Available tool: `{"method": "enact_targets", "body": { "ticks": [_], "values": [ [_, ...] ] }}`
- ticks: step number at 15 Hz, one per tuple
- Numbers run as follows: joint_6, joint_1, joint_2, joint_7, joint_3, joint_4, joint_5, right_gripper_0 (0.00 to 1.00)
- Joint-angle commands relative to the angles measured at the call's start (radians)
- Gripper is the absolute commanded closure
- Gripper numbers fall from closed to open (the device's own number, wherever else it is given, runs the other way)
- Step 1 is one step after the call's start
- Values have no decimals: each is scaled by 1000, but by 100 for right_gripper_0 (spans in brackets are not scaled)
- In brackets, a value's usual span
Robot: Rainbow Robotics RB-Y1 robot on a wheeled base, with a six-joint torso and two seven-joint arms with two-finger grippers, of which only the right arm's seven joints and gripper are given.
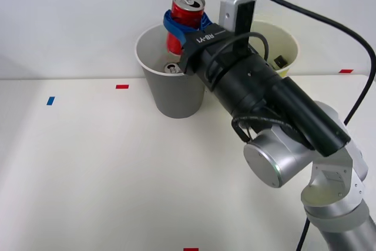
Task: Put cans in the gray bin, plastic bottles in the light green bin
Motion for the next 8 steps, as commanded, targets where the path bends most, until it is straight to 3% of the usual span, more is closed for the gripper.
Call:
{"method": "enact_targets", "body": {
  "ticks": [1, 8],
  "values": [
    [20, -92, 17, -17, -16, 79, -3, 100],
    [-127, -279, 49, -37, -25, 417, 29, 100]
  ]
}}
